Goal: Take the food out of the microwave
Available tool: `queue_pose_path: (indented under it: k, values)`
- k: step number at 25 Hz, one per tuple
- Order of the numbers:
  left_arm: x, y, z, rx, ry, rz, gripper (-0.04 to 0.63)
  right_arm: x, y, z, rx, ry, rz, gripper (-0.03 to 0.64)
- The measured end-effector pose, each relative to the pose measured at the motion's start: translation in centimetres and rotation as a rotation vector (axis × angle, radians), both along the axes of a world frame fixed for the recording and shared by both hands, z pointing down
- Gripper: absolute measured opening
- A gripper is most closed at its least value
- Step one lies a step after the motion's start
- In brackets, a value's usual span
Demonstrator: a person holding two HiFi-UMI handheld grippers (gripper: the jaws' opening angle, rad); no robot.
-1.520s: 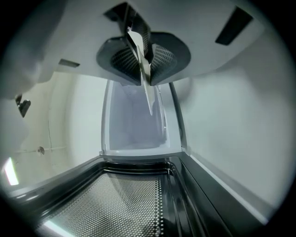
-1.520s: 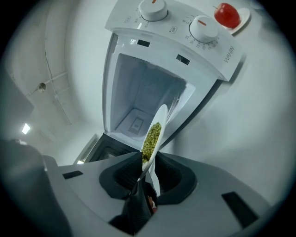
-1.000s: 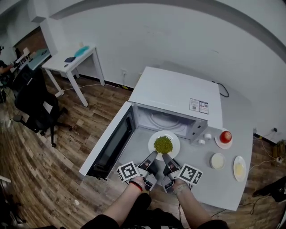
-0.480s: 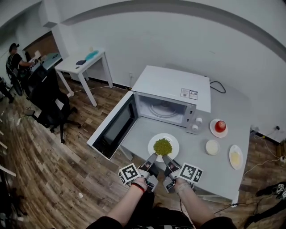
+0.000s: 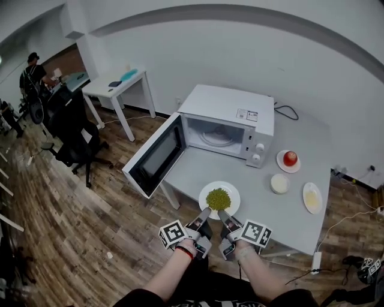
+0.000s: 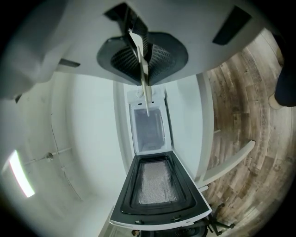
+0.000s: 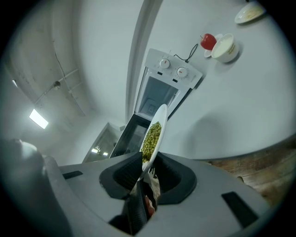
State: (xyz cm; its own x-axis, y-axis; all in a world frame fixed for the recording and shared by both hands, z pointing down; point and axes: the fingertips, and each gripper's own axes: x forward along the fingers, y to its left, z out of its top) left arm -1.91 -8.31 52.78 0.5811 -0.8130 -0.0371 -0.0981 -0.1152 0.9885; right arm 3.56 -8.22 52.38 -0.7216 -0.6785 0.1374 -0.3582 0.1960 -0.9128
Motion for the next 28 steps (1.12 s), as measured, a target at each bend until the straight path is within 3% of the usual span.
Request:
queue_pose_path:
  k: [5, 13, 28]
  values:
    - [0.8, 2.2, 0.4, -0.009, -0.039, 0.023, 0.046, 1.1, 2.2, 0.1, -0.002, -0.005, 0.006, 0.095]
    - [2.7, 4.2, -0.5, -0.009, 0.033, 0.025, 0.046, 2.4, 4.2, 0.0, 0.004, 0.015, 0.003, 0.095]
    - [4.0, 6.0, 0.3, -0.031, 0.006, 0.078, 0.046, 3.8, 6.2, 0.8, -0.017, -0.016, 0.037, 0.095]
